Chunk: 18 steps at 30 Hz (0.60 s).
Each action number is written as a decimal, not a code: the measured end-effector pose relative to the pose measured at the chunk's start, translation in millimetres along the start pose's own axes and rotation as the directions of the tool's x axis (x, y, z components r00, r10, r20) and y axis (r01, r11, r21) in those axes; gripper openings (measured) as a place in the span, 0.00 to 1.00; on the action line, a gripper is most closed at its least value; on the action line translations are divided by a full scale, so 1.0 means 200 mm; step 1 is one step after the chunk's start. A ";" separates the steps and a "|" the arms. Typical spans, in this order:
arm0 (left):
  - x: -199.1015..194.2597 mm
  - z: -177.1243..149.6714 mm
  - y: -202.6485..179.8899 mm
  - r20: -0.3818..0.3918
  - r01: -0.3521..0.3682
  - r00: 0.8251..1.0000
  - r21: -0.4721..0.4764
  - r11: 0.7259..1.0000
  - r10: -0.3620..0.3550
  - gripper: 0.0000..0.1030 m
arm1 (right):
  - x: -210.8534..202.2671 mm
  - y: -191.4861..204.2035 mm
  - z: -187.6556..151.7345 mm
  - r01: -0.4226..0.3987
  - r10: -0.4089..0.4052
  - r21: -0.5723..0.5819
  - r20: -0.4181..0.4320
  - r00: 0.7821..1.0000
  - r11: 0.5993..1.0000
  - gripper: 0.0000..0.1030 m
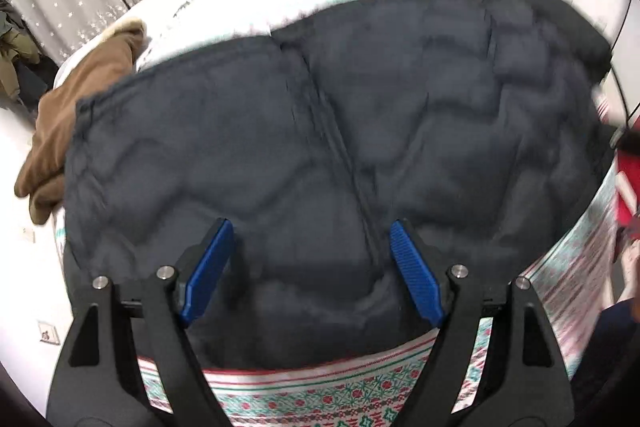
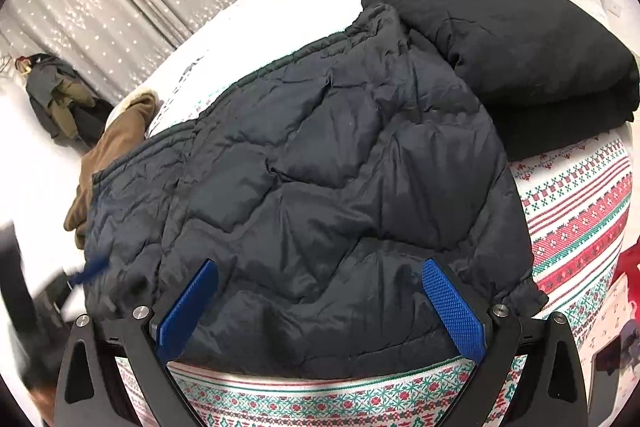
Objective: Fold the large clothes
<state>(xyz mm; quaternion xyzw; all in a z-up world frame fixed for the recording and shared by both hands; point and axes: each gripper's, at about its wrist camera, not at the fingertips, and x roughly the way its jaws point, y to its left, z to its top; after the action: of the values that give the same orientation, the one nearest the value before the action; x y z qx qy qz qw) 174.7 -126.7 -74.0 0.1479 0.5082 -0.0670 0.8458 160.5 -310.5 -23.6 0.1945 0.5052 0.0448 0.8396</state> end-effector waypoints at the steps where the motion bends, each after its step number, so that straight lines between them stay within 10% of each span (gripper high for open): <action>1: 0.04 -0.01 -0.02 -0.011 -0.014 1.000 0.004 1.000 0.014 0.79 | 0.00 0.01 -0.01 0.000 0.000 -0.004 0.004 1.000 1.000 1.00; 7: 0.11 -0.04 -0.08 -0.004 -0.065 0.998 0.012 0.998 0.065 0.80 | -0.01 -0.02 -0.02 0.018 -0.019 0.015 0.021 1.000 1.000 1.00; 11: 0.01 -0.06 -0.03 0.010 0.034 0.999 -0.011 0.999 -0.034 0.80 | -0.09 -0.14 -0.09 0.013 -0.018 0.084 0.055 0.998 0.996 1.00; 18: -0.30 -0.13 0.26 0.113 0.123 0.987 -0.083 0.989 -0.113 0.79 | -0.26 -0.47 -0.38 -0.179 0.111 0.346 0.208 0.972 0.921 1.00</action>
<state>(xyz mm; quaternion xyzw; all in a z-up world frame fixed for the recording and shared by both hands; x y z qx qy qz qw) 136.8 -71.9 -23.1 0.0757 0.4722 -0.1020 0.8723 58.9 -390.4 -46.8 0.3861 0.4090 -0.0048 0.8268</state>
